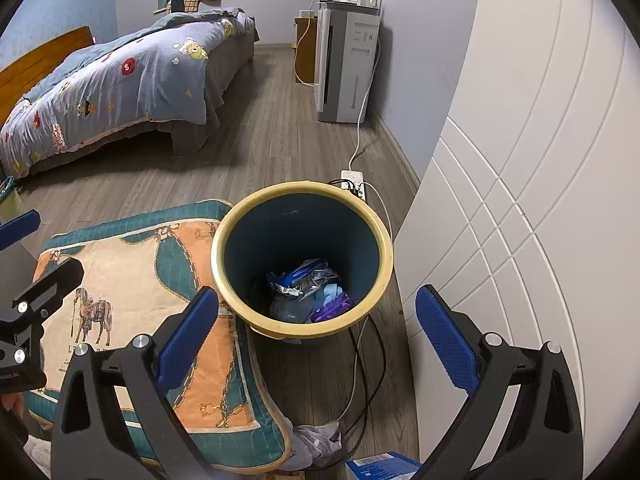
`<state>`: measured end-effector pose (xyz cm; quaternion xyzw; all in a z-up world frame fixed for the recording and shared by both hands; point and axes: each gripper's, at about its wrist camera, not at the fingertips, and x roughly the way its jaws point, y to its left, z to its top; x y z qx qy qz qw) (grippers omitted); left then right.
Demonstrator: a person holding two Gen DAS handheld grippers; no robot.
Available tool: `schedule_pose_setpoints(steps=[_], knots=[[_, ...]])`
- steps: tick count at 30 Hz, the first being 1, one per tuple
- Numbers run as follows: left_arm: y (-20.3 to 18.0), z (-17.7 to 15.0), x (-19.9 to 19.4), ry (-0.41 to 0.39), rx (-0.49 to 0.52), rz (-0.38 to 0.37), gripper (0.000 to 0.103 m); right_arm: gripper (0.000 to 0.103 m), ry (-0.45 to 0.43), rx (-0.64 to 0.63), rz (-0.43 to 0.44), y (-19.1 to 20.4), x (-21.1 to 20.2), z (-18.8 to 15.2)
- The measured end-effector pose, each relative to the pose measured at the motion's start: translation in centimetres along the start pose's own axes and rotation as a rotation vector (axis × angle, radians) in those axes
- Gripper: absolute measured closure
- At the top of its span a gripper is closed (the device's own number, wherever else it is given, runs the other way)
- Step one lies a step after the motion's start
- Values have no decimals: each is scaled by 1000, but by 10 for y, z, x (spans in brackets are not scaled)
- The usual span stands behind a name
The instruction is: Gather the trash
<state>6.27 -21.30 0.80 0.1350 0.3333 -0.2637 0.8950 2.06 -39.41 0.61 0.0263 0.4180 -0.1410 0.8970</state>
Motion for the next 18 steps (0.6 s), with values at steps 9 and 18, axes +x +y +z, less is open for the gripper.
schedule_pose_setpoints(steps=[9,18], knots=[[-2,-2,-2,0,8,0,5,6,4,-7,-5,4,0,-2],[-3,-2,-2,3,8,0,5,6,4,-9,-7,5,-1,-1]])
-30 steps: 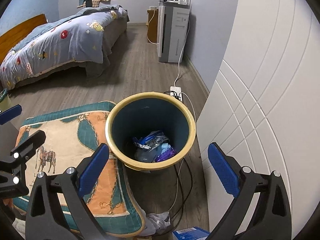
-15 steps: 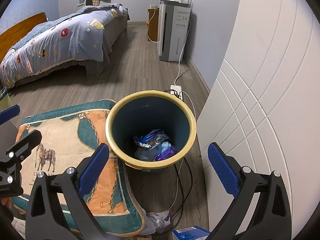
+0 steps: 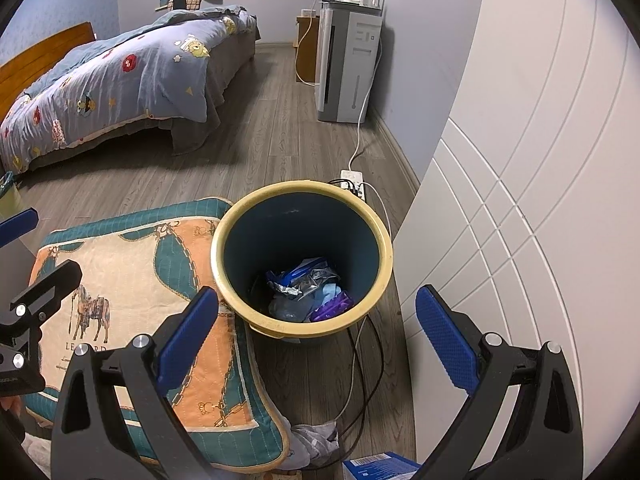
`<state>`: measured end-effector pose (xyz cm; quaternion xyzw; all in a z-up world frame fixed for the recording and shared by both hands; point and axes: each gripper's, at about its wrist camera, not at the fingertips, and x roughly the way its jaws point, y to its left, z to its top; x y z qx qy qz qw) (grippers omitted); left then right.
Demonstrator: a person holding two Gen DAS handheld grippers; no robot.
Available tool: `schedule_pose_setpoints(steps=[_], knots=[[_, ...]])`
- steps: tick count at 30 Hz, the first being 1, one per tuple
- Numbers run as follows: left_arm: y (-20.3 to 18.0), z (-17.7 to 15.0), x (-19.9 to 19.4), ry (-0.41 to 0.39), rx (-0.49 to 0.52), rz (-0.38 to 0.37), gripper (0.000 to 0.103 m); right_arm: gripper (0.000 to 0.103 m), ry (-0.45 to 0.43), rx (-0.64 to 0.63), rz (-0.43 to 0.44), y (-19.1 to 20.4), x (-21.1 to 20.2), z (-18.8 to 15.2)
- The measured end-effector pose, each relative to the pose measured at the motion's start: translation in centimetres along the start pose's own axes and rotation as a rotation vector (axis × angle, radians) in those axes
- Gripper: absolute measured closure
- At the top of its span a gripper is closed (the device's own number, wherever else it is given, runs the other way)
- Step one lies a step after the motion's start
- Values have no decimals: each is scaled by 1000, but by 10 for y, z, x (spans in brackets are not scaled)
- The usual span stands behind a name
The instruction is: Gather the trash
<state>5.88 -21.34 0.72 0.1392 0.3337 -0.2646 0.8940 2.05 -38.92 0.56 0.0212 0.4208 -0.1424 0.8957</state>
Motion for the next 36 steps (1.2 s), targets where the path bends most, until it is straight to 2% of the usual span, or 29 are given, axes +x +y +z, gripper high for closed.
schedule_pose_setpoints(steps=[36], knots=[[-5,-2,4,8,25,-29,5,6,11,9,-2,-4,3,0]])
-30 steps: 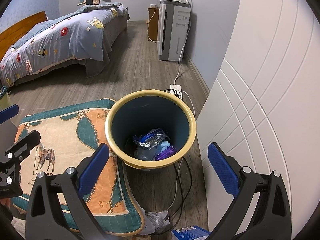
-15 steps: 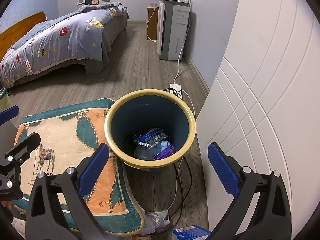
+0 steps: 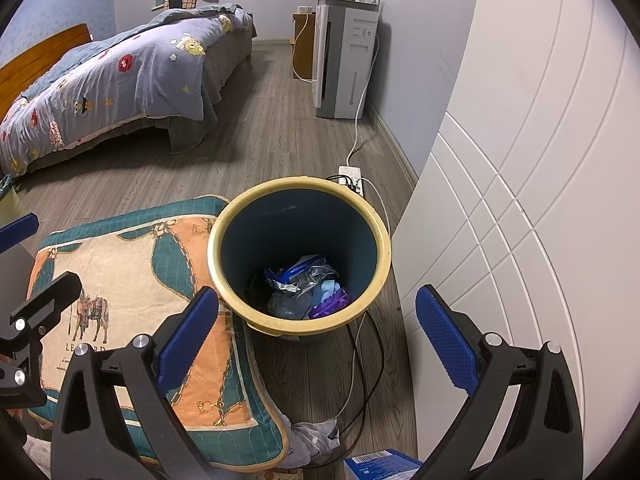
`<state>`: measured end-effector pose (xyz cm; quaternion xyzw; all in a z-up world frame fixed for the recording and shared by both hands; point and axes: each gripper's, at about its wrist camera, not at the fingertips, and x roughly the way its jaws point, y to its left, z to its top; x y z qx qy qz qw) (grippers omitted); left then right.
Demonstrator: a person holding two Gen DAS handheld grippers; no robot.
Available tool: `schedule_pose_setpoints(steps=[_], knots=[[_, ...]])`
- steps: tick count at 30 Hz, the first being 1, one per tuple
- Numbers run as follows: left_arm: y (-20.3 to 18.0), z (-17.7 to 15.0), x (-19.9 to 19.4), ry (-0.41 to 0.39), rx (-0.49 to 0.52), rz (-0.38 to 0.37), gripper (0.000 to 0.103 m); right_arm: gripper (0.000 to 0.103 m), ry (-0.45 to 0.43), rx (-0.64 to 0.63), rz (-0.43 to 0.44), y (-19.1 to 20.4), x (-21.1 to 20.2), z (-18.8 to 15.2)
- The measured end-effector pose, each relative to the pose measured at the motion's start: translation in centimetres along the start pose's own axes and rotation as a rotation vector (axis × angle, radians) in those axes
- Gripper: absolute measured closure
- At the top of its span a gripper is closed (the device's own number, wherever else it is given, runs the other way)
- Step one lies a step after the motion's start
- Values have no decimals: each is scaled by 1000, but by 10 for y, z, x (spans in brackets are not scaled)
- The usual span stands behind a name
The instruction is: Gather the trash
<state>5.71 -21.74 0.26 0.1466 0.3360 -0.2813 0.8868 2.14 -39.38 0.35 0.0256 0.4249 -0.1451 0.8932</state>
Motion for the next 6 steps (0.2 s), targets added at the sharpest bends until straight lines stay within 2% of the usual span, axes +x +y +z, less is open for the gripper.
schedule_pose_setpoints(steps=[6], knots=[[4,0,-2,4,-14,6,5,6,10,17,-4,2,1,-2]])
